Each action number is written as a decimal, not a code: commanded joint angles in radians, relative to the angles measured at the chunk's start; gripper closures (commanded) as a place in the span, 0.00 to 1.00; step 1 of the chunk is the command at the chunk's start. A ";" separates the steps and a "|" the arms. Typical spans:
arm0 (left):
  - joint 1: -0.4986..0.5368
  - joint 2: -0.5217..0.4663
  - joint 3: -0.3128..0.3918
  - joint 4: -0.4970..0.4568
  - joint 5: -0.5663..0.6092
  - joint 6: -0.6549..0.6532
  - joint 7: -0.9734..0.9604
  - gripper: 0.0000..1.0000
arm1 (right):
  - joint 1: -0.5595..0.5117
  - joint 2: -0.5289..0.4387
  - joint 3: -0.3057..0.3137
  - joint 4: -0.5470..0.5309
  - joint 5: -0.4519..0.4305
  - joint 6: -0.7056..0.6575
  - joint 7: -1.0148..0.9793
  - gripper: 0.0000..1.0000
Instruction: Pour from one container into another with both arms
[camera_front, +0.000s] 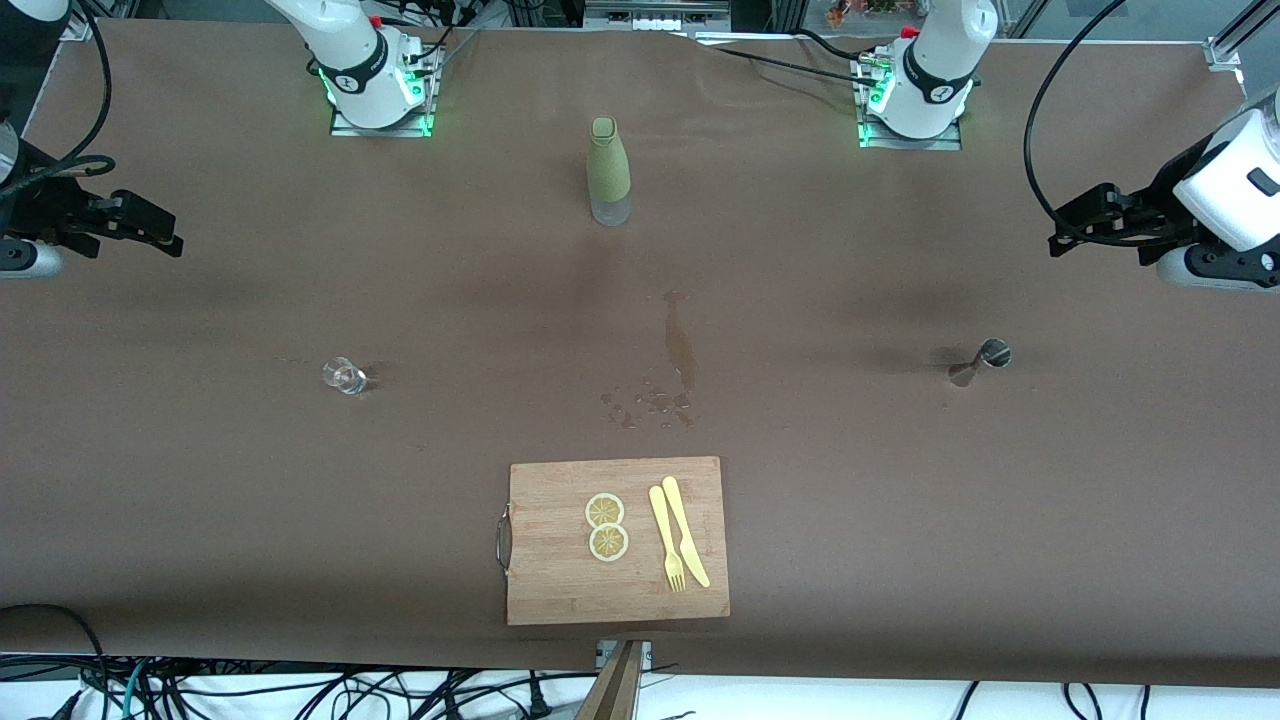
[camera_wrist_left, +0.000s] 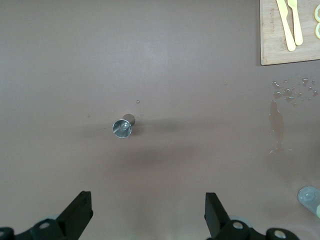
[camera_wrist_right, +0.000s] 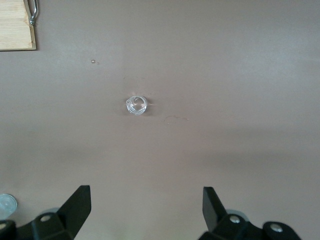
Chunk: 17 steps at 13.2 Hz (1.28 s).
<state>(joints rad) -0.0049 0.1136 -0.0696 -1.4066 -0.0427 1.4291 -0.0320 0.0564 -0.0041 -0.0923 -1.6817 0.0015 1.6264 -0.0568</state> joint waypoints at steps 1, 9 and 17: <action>-0.010 -0.005 0.004 0.008 0.017 0.007 0.003 0.00 | 0.006 0.012 -0.007 0.028 -0.008 -0.023 -0.008 0.01; 0.003 0.018 0.007 0.001 0.012 0.007 0.003 0.00 | 0.006 0.016 -0.007 0.028 -0.008 -0.023 0.000 0.01; 0.058 0.101 0.226 -0.009 -0.054 -0.022 0.577 0.00 | -0.010 0.065 -0.015 0.028 -0.008 -0.022 -0.006 0.01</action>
<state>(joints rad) 0.0238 0.1828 0.1375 -1.4192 -0.0678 1.4200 0.3367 0.0548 0.0244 -0.0978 -1.6803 0.0013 1.6240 -0.0544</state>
